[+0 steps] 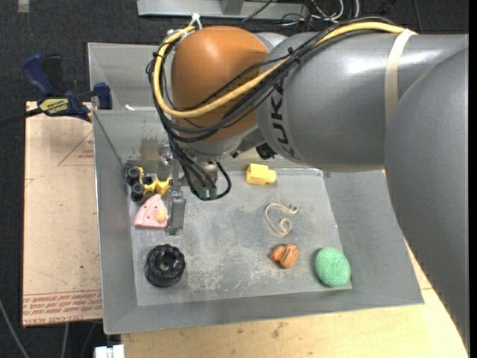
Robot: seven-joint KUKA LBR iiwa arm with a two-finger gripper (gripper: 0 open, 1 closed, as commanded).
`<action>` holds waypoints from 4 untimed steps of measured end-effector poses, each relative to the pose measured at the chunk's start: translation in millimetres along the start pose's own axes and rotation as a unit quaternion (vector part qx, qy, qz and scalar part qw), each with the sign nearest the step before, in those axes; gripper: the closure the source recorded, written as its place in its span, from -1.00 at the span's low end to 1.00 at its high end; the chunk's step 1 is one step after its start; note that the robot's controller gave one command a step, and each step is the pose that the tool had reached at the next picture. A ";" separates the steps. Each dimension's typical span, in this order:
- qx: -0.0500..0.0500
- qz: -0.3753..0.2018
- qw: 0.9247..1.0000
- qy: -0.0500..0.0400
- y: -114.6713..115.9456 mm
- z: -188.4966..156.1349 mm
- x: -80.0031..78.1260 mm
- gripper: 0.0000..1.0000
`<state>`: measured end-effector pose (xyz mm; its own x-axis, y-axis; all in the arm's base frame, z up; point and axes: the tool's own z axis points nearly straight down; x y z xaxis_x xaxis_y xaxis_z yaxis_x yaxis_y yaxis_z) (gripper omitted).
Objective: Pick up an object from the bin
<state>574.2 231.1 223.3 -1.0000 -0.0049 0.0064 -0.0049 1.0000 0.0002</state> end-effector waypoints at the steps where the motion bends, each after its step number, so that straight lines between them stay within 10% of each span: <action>1: -0.001 0.002 1.000 -0.003 -1.3 -5.0 -1.4 -1.00; 2: -0.002 -0.031 0.999 -0.007 -9.8 36.5 -18.6 -1.00; 4: -0.001 0.083 0.997 -0.005 -30.2 112.5 -2.2 -1.00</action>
Offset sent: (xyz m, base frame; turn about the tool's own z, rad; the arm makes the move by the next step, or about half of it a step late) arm 0.0357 -0.0228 -0.0955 -0.1428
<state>575.8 200.9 110.7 -0.9871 0.1599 -0.0030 0.1599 0.9871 0.0030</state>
